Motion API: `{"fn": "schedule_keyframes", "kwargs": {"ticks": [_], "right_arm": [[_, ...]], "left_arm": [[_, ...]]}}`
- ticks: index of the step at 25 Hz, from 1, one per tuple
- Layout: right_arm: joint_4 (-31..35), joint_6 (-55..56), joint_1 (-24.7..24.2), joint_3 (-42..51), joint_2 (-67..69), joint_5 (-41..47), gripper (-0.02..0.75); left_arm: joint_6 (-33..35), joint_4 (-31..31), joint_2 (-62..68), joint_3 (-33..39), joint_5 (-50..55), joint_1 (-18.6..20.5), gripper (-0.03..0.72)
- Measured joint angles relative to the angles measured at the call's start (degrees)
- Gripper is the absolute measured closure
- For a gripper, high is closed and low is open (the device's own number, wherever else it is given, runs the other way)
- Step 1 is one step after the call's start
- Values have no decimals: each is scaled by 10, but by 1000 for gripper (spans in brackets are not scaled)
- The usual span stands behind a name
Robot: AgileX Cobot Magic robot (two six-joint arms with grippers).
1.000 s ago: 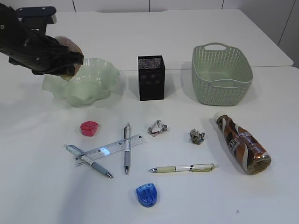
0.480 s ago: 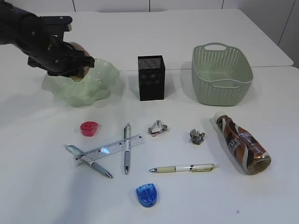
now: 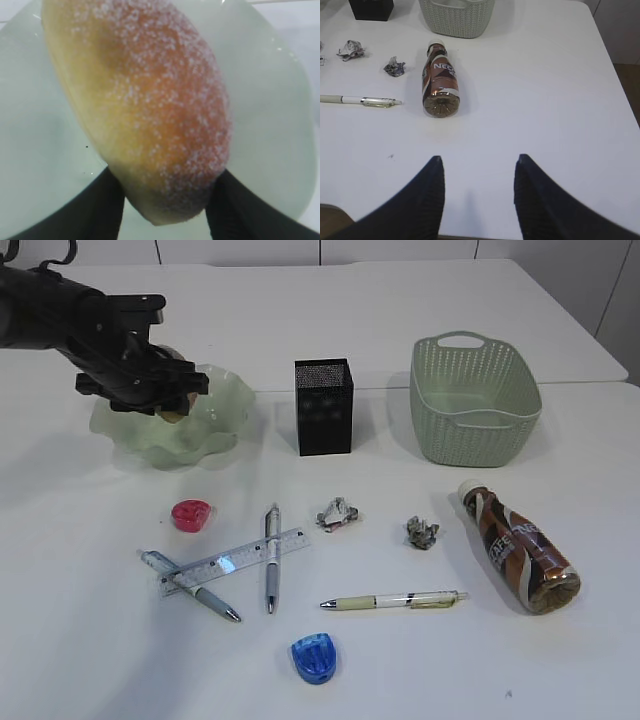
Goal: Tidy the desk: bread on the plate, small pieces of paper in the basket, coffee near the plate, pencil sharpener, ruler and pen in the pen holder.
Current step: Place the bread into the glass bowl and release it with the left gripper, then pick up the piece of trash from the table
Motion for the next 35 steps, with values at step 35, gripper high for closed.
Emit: {"fn": "schedule_keyframes", "kwargs": {"ticks": [35], "right_arm": [[0, 0, 0, 0, 0, 0, 368]], "left_arm": [[158, -95, -202, 3, 349, -4, 353]]}}
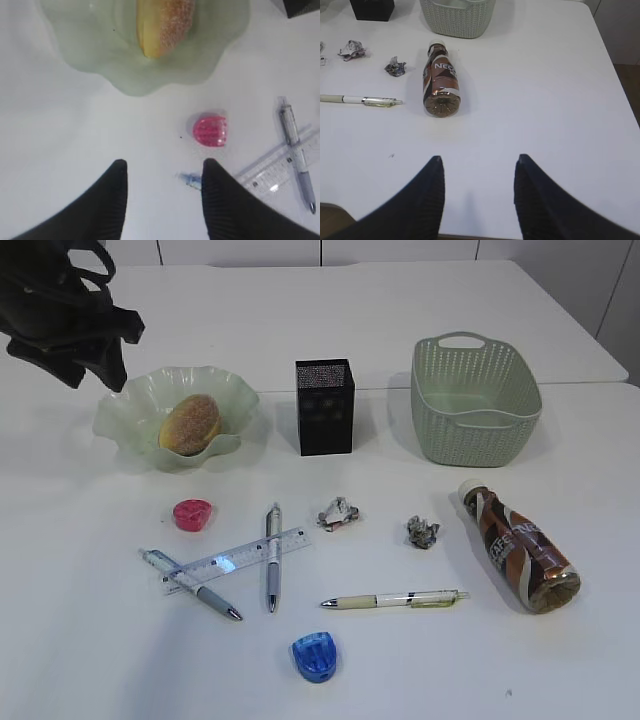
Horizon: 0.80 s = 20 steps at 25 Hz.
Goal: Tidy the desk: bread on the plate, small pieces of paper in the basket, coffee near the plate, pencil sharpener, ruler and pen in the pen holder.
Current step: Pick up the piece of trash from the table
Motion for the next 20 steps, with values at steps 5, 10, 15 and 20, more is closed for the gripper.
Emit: {"fn": "schedule_keyframes", "kwargs": {"ticks": [5, 10, 15, 20], "right_arm": [[0, 0, 0, 0, 0, 0, 368], [0, 0, 0, 0, 0, 0, 367], [0, 0, 0, 0, 0, 0, 368], [0, 0, 0, 0, 0, 0, 367]], "left_arm": [[4, -1, -73, 89, -5, -28, 357], [6, 9, -178, 218, -52, -41, 358], [6, 13, -315, 346, -89, -41, 358], [6, 13, -456, 439, -94, -41, 358]]}}
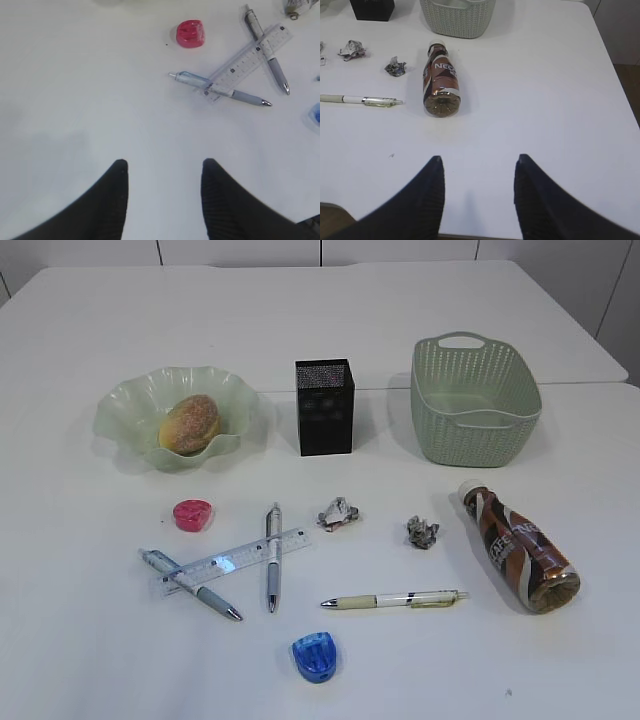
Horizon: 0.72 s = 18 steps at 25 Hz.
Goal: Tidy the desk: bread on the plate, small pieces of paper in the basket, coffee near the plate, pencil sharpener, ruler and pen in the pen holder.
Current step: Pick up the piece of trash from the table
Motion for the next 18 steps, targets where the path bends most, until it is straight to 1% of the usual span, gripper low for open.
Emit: {"fn": "schedule_keyframes", "kwargs": {"ticks": [5, 9, 15, 18], "right_arm": [[0, 0, 0, 0, 0, 0, 367], [0, 0, 0, 0, 0, 0, 367], [0, 0, 0, 0, 0, 0, 367], [0, 0, 0, 0, 0, 0, 367]], "left_arm": [[0, 0, -128, 67, 0, 0, 358], [0, -1, -226, 106, -2, 0, 358], [0, -13, -333, 153, 33, 0, 358], [0, -17, -362, 158, 50, 0, 358]]}}
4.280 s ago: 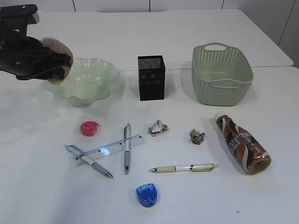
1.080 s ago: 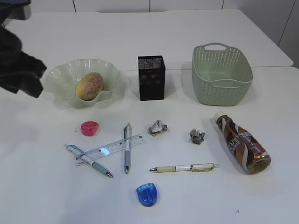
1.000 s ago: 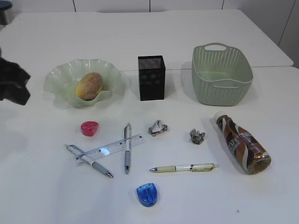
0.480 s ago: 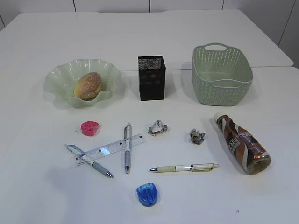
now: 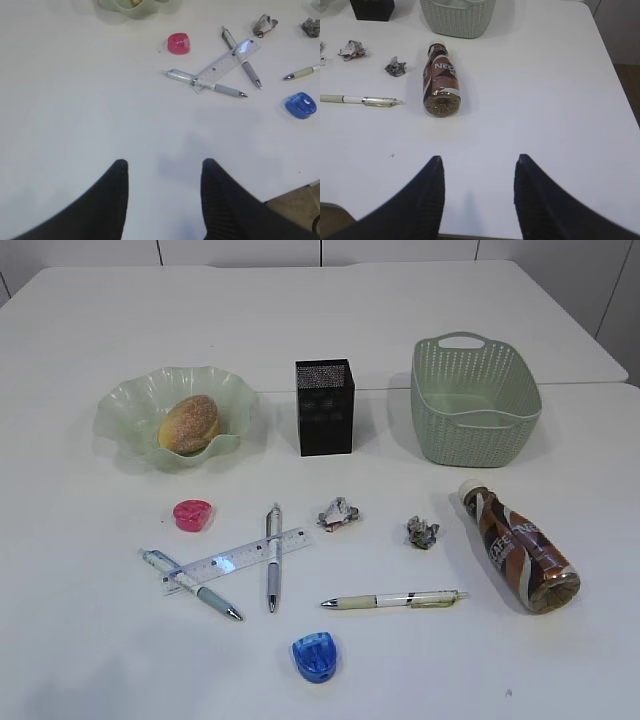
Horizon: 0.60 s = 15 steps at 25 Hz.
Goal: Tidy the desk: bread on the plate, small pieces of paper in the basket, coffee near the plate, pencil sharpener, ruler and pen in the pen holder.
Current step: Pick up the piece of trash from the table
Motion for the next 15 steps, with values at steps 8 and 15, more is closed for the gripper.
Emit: {"fn": "schedule_keyframes", "kwargs": {"ticks": [8, 15], "right_arm": [[0, 0, 0, 0, 0, 0, 367], [0, 0, 0, 0, 0, 1, 367]], "left_arm": [[0, -1, -15, 0, 26, 0, 358], [0, -3, -15, 0, 26, 0, 358]]}}
